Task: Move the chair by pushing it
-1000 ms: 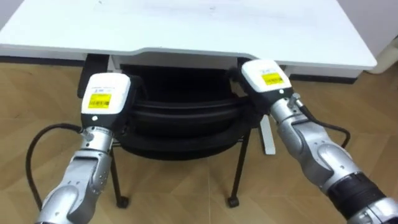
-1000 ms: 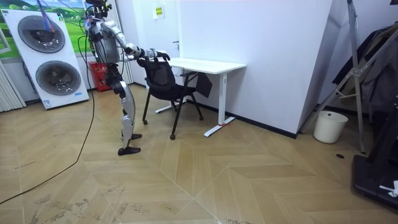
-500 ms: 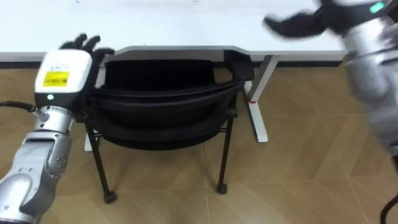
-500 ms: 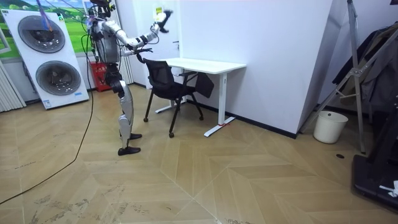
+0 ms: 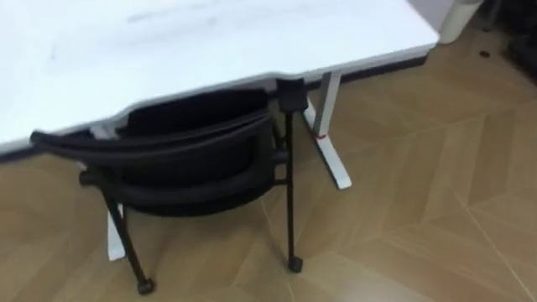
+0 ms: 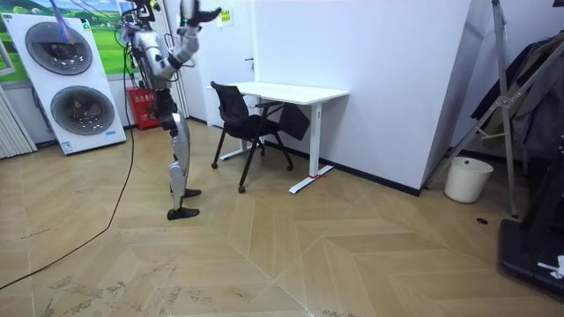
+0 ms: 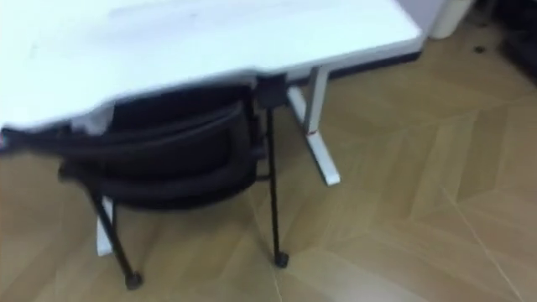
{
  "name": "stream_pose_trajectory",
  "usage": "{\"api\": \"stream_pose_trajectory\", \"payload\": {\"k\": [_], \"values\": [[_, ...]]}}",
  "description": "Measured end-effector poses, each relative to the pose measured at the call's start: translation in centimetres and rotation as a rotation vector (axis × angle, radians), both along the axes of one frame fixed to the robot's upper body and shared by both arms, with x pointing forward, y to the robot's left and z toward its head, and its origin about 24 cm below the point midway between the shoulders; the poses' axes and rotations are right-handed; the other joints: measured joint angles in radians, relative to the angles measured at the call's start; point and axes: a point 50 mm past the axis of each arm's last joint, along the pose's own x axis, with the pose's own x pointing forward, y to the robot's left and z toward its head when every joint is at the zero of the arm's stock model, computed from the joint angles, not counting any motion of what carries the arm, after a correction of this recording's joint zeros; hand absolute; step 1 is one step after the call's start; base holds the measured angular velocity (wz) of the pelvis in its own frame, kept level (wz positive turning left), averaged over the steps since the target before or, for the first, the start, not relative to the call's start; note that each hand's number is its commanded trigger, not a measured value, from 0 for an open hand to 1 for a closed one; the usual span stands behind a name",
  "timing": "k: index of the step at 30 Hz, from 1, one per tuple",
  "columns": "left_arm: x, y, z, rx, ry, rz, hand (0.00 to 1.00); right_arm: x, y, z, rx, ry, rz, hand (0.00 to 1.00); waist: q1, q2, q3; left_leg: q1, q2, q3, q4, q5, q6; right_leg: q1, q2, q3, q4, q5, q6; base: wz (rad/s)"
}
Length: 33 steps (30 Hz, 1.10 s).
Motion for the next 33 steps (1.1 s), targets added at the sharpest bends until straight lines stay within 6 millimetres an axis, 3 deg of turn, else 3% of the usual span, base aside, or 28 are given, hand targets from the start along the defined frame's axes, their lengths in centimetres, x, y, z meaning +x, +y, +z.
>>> {"api": "stream_pose_trajectory", "payload": {"k": [2,6,9,11,12,14,15,16,17,20,22,24,27,29,33], "values": [[-3.0,2.0,-0.7,-0.079,-0.071,0.072,0.00,-3.4,-2.8,-0.5,0.125,-0.109,-0.097,0.00,-0.032,-0.005,0.0027,0.031,0.002,0.021,-0.020,-0.002,-0.003,0.000,-0.003,0.018,0.017,-0.034,0.000,-0.28],[-8.3,5.2,-3.1,-0.333,-0.250,0.172,0.00,-8.9,-6.0,-2.4,0.333,-0.270,-0.225,0.00,-0.043,-0.019,0.0038,0.044,0.004,0.050,-0.021,-0.006,-0.009,-0.026,-0.004,0.050,0.072,-0.066,-0.007,-0.27],[-12.6,6.8,-8.0,-0.647,-0.330,0.290,0.00,-13.4,-7.7,-8.5,0.609,-0.231,-0.366,0.00,-0.033,-0.029,0.0036,0.044,0.009,0.050,-0.042,-0.010,-0.015,-0.038,0.006,0.062,0.070,-0.067,-0.009,-0.05],[-16.2,7.7,-14.0,-0.968,-0.337,0.451,0.00,-17.4,-7.9,-15.8,0.914,-0.129,-0.534,0.00,-0.010,-0.033,0.0035,0.028,0.012,0.057,-0.042,-0.013,-0.017,-0.051,0.009,0.072,0.070,-0.066,-0.010,-0.08],[-17.2,7.8,-15.8,-1.054,-0.335,0.500,0.00,-18.4,-7.6,-18.0,0.996,-0.087,-0.579,0.00,-0.007,-0.034,0.0022,0.026,0.012,0.056,-0.042,-0.014,-0.016,-0.053,0.008,0.072,0.070,-0.066,-0.010,0.00],[-21.8,6.5,-22.8,-1.381,-0.290,0.723,0.00,-22.9,-5.4,-26.6,1.349,0.109,-0.760,0.00,0.010,-0.043,-0.0064,0.023,0.011,0.051,-0.041,-0.021,-0.016,-0.053,0.004,0.074,0.068,-0.066,-0.010,0.02],[-22.8,5.7,-24.6,-1.461,-0.282,0.777,0.00,-24.1,-4.5,-28.5,1.434,0.144,-0.803,0.00,0.013,-0.045,-0.0082,0.023,0.009,0.046,-0.042,-0.024,-0.015,-0.049,0.002,0.070,0.067,-0.067,-0.009,0.17],[-24.9,3.7,-27.7,-1.602,-0.259,0.883,0.00,-26.4,-2.3,-31.6,1.575,0.216,-0.889,0.00,0.012,-0.045,-0.0122,0.024,0.002,0.032,-0.039,-0.028,-0.011,-0.035,-0.008,0.054,0.059,-0.071,-0.004,0.33],[-26.8,1.4,-30.3,-1.721,-0.208,0.982,0.00,-28.7,0.1,-33.9,1.698,0.278,-0.970,0.00,0.013,-0.045,-0.0148,0.029,0.001,0.025,-0.036,-0.031,-0.007,-0.020,-0.019,0.045,0.052,-0.077,0.003,0.31],[-31.4,-4.2,-34.0,-1.949,-0.082,1.204,0.00,-31.7,5.3,-37.4,1.922,0.469,-1.067,0.00,0.019,-0.044,-0.0143,0.034,-0.005,0.023,-0.019,-0.045,0.001,-0.003,-0.020,0.041,0.048,-0.078,0.012,0.07],[-33.1,-6.6,-35.0,-2.056,0.045,1.284,0.00,-31.4,7.4,-39.0,2.018,0.656,-1.041,0.00,0.019,-0.044,-0.0134,0.048,-0.006,0.026,-0.014,-0.052,0.004,0.013,-0.020,0.046,0.045,-0.077,0.014,-0.08],[-33.5,-8.3,-35.9,-2.153,0.206,1.283,0.00,-30.5,8.9,-40.2,2.082,0.847,-0.977,0.00,0.011,-0.041,-0.0118,0.062,-0.006,0.026,-0.010,-0.056,0.005,0.034,-0.020,0.046,0.031,-0.072,0.018,-0.02],[-32.3,-10.1,-37.4,-2.307,0.487,1.143,0.00,-27.1,9.8,-41.9,2.116,1.104,-0.776,0.00,0.011,-0.037,-0.0102,0.066,-0.006,0.028,-0.002,-0.058,0.007,0.043,-0.019,0.043,0.029,-0.070,0.020,0.00],[-30.3,-10.6,-38.5,-2.361,0.774,0.981,0.00,-23.9,9.8,-42.7,2.061,1.271,-0.629,0.00,0.007,-0.037,-0.0099,0.063,-0.016,0.022,0.000,-0.058,0.008,0.046,-0.020,0.035,0.023,-0.065,0.020,0.08],[-26.6,-11.0,-39.8,-2.339,1.155,0.753,0.00,-20.2,10.0,-43.4,2.010,1.387,-0.469,0.00,0.011,-0.036,-0.0089,0.060,-0.018,0.016,-0.001,-0.058,0.008,0.050,-0.019,0.028,0.015,-0.064,0.021,0.07]]}}
